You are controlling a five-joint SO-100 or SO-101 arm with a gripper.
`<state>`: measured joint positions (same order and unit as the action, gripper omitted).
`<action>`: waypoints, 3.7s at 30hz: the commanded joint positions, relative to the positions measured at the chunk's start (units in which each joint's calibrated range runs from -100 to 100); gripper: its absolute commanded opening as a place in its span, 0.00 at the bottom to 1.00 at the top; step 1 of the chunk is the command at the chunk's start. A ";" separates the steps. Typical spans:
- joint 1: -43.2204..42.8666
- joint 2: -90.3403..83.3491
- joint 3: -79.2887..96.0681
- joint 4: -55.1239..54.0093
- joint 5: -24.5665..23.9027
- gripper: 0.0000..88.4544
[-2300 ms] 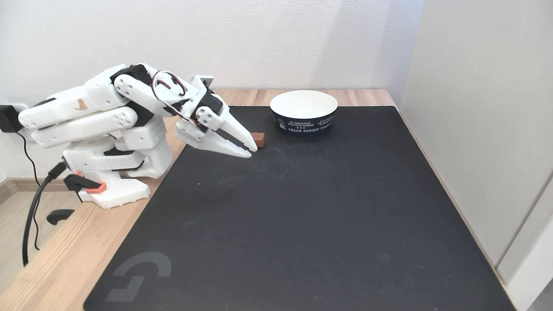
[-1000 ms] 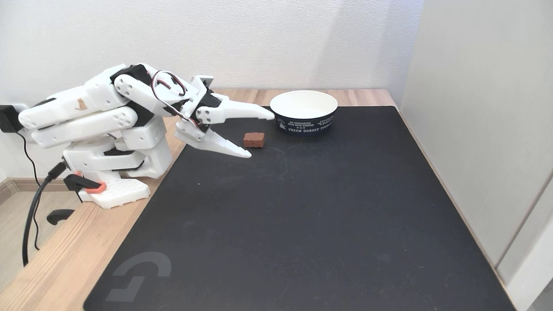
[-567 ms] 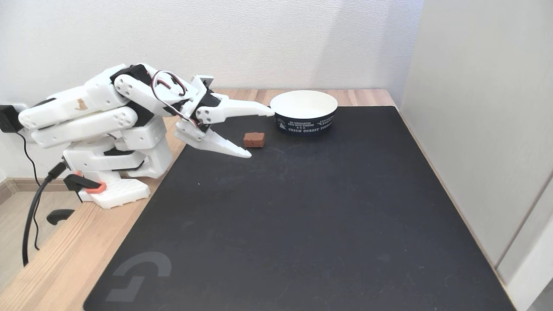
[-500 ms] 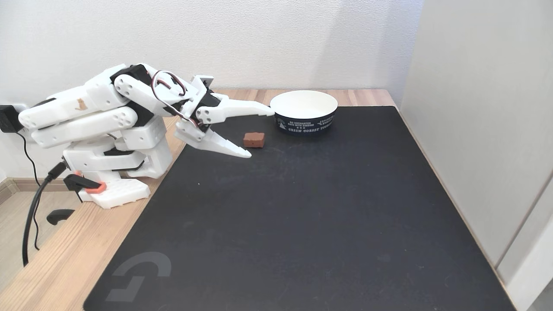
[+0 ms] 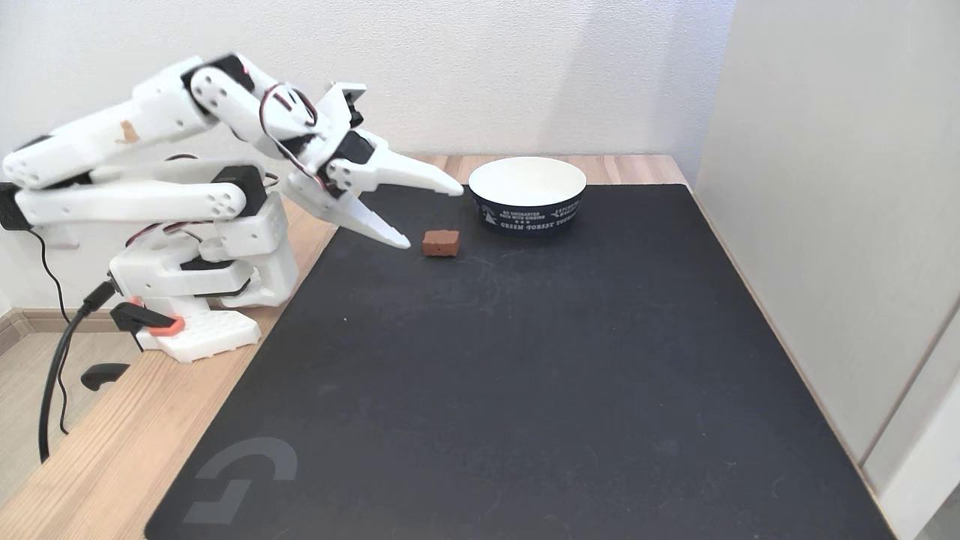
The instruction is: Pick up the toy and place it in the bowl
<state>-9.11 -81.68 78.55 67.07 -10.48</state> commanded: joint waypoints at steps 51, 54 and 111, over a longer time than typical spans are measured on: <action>-28.49 86.89 -49.58 -1.28 -15.20 0.45; -27.06 86.48 -48.23 -1.37 -15.20 0.45; -28.57 100.98 -91.58 -13.81 -15.05 0.07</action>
<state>-37.99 13.74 -4.30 54.50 -25.46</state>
